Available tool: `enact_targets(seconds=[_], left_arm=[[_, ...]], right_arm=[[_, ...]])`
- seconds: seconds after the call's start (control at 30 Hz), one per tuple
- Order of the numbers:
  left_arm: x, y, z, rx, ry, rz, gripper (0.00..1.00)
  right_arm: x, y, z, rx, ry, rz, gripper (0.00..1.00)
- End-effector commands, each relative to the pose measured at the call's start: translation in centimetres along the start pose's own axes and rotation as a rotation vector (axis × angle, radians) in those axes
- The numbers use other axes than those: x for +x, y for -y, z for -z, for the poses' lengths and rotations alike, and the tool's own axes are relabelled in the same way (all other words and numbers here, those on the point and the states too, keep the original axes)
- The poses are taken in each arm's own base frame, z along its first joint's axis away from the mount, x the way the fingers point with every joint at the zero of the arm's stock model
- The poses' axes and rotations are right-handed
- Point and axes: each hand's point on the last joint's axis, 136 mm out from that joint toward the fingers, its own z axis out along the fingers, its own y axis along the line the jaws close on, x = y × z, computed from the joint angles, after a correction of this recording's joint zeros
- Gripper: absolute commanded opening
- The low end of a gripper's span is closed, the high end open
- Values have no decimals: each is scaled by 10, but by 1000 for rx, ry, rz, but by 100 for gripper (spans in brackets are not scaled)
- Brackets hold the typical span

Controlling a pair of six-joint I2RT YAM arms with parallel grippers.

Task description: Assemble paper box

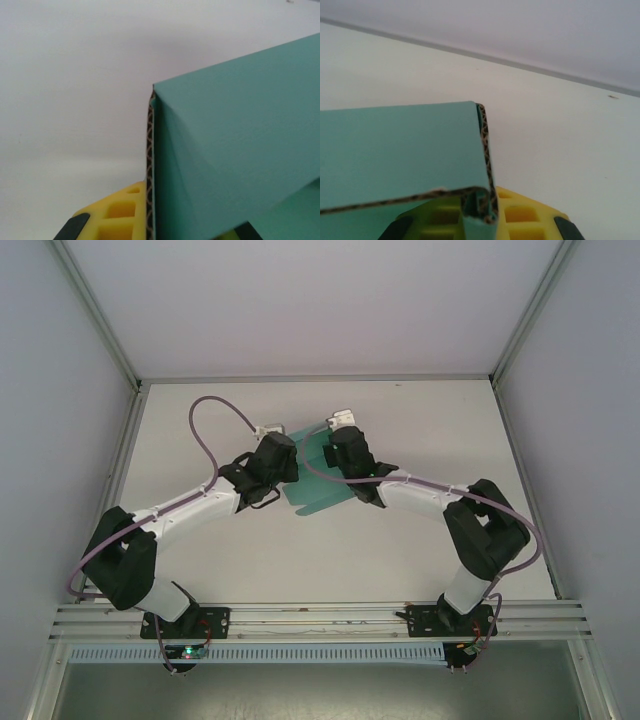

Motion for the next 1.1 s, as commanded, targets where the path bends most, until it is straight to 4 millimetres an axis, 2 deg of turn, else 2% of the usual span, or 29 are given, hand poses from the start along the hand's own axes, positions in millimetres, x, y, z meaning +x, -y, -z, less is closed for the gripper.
enact_targets(seconds=[0.0,0.1,0.3,0.4,0.43,0.57,0.67,0.77,0.83,0.97,1.07], left_arm=[[-11,-34,20,-174,37,53,0],[-12,-39,22,-201,37,57,0],[-10,-44,19,-239,25,53,0],[-11,-44,20,-233,30,59,0],[-11,-43,20,-230,33,66,0],[-9,-43,18,-229,23,61,0],[-8,-40,17,-211,25,50,0],[-8,-35,14,-179,25,37,0],[-8,-31,13,-158,19,23,0],[-9,-27,11,-146,19,13,0],[-9,-25,9,-142,11,7,0]], right_arm=[[47,118,7,603,-165,97,0],[50,123,8,664,-184,145,0],[33,119,7,763,-130,198,0],[34,116,2,730,-116,184,0],[36,118,2,734,-111,113,0],[32,105,-7,585,-49,-108,0],[19,79,-13,349,45,-225,5],[3,52,-10,61,178,-330,26],[-8,41,0,-90,272,-367,40],[-17,2,15,-342,289,-264,73],[-20,-16,30,-451,294,-196,91]])
